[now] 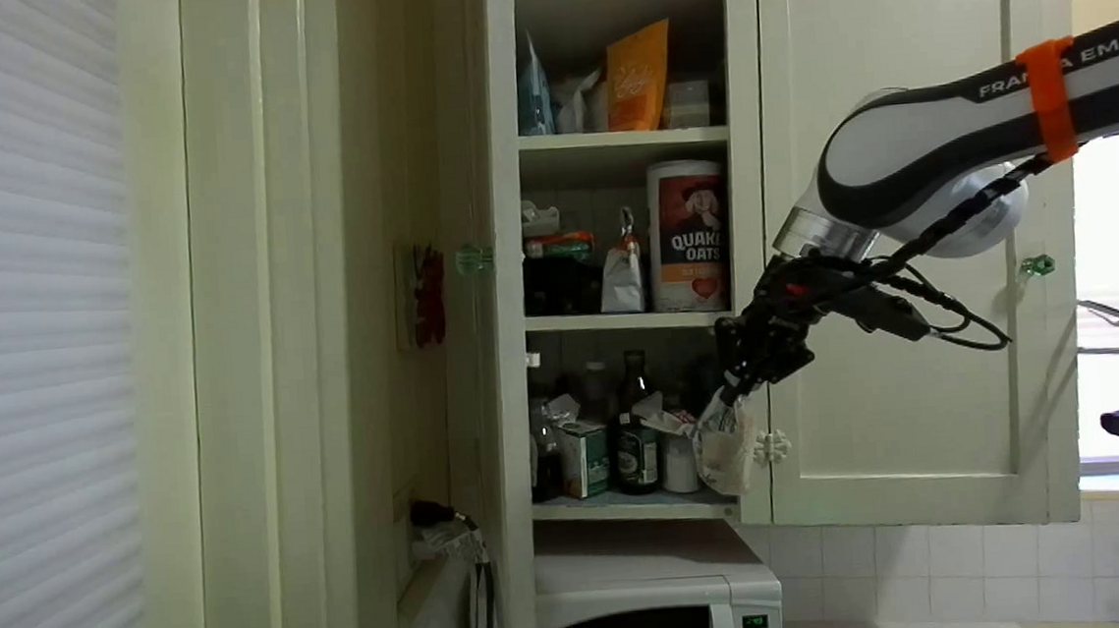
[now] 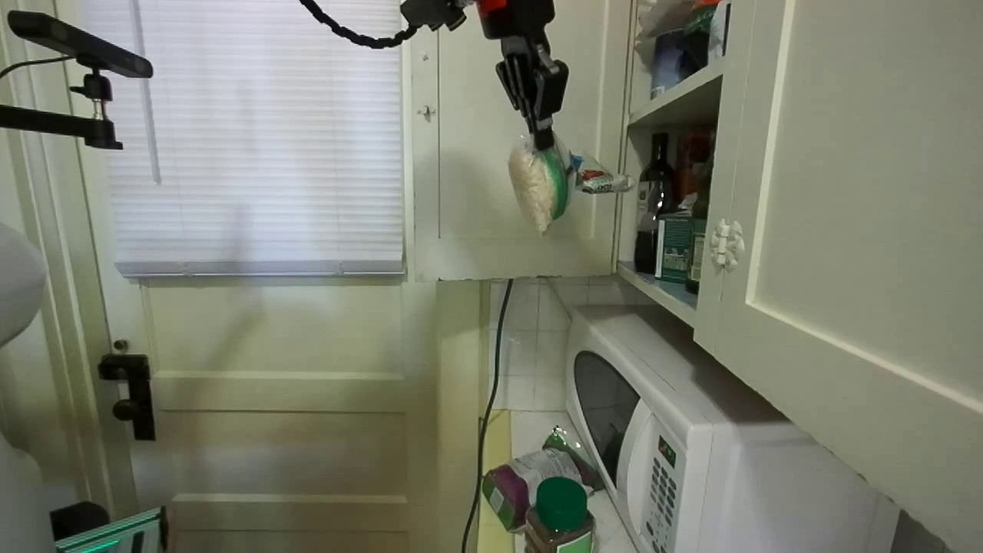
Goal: Remove the white and green packet from the second shelf from the top and place it on the counter.
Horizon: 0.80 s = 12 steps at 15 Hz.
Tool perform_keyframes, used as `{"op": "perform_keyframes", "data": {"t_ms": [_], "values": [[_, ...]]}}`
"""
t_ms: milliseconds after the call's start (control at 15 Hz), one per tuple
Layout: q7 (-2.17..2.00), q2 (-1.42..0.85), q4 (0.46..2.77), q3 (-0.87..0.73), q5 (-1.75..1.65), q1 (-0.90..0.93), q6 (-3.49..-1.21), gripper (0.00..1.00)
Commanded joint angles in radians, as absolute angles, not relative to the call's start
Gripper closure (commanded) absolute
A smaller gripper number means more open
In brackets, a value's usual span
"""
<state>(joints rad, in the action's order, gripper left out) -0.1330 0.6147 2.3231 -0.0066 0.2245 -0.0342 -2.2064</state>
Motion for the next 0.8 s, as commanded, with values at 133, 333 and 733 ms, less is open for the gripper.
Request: {"op": "perform_keyframes", "data": {"t_ms": [133,333,733], "values": [[-0.113,0.576,2.378,-0.016,0.267,0.005,-2.244,0.98],[-0.089,0.533,2.463,-0.008,0.3,0.039,-2.323,0.98],[0.023,0.389,2.634,-0.024,0.338,0.121,-2.703,0.98]]}}
